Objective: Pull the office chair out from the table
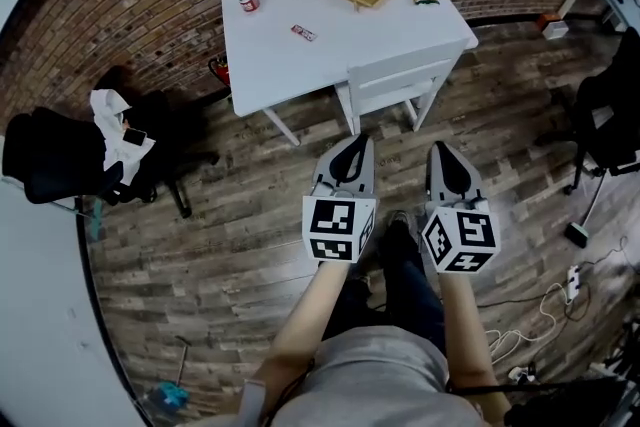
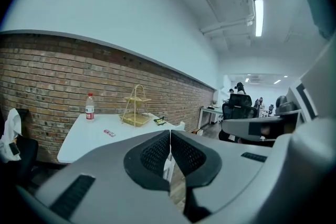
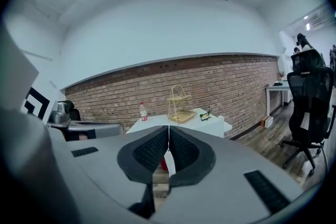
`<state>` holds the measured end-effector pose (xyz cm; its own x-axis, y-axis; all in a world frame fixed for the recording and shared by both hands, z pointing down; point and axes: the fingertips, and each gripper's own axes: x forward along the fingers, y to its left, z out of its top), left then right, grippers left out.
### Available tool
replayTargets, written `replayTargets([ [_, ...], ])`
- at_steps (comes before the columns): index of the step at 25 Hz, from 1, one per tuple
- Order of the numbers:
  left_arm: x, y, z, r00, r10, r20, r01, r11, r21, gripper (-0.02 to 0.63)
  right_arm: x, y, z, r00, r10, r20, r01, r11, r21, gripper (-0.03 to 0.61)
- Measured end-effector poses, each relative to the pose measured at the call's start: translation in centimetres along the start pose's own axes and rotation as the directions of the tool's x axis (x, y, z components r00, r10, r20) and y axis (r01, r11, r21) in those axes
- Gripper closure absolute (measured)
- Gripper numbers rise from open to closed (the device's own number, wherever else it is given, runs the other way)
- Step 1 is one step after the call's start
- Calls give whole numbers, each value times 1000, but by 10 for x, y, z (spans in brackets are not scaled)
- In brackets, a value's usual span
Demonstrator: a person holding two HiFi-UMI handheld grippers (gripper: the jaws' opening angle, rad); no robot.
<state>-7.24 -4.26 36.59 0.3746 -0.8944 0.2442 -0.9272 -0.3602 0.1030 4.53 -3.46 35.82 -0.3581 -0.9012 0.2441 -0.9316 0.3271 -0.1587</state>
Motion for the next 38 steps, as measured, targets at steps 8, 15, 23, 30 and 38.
replayTargets([
  [8,106,1,35,998,56,-6,-56,998,3,598,89,-64,43,996,83,-22,-84,996,-32,563],
  [15,181,6,54,995,97,-13,-96,995,22,598,154,-113,66,992,123,-35,-125,990,-71,563],
  [23,216,16,41,988,122,-98,-114,990,88,598,193,-132,61,984,162,-77,-167,984,-69,563],
  [30,248,35,24,976,109,-187,-89,990,111,597,229,-139,50,982,149,-120,-158,985,-73,563],
  [38,299,45,9,955,33,-295,11,989,146,598,291,-146,43,964,155,-216,-182,977,-114,563],
])
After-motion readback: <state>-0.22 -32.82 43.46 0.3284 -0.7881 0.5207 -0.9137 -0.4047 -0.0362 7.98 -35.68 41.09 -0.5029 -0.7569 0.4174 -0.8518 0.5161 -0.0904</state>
